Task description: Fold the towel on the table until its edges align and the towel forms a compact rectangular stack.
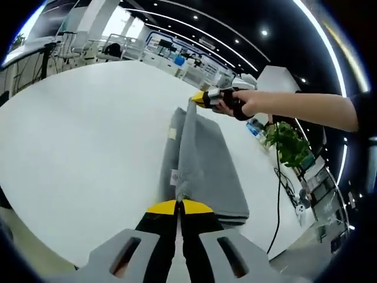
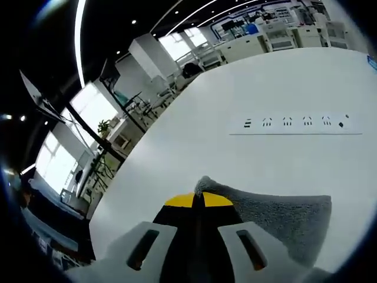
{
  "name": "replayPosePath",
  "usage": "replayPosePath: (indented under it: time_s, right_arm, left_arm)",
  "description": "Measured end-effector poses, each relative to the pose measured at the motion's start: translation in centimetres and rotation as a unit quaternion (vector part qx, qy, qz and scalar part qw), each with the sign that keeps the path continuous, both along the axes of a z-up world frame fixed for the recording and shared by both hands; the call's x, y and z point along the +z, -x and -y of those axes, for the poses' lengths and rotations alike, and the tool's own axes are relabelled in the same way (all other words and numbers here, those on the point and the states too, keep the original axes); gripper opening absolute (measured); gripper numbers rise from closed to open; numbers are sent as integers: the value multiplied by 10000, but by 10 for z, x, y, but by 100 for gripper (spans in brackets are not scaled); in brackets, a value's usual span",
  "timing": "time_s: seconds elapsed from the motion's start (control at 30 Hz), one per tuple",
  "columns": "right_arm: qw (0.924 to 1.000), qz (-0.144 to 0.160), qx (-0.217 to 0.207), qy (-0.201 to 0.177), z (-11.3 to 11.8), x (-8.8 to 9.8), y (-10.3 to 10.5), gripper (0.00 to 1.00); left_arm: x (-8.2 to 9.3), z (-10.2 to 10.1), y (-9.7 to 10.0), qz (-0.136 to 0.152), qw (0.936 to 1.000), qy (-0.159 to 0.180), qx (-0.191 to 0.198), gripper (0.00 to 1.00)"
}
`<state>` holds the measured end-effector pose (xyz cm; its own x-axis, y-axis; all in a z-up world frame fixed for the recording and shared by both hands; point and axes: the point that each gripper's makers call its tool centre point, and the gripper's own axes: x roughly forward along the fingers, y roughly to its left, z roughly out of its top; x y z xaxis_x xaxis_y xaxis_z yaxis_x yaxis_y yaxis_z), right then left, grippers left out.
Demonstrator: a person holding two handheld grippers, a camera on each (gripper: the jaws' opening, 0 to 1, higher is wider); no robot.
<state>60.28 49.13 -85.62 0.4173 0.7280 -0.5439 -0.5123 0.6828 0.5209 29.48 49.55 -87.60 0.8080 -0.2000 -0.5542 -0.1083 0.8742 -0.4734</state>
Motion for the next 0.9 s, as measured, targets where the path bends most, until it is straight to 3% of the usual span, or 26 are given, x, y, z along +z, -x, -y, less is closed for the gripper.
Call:
replayPosePath:
  time_s: [0.33,0.9]
  right_arm:
    - [9997,45,122,207,-8,-21,2,1]
    - [9990,175,237,335,-11,-42,0,1]
  left_arm:
    - [-24,-3,1,-384,9988,296,76,1]
    - [-39,-2,2,-559,9972,478,116,1]
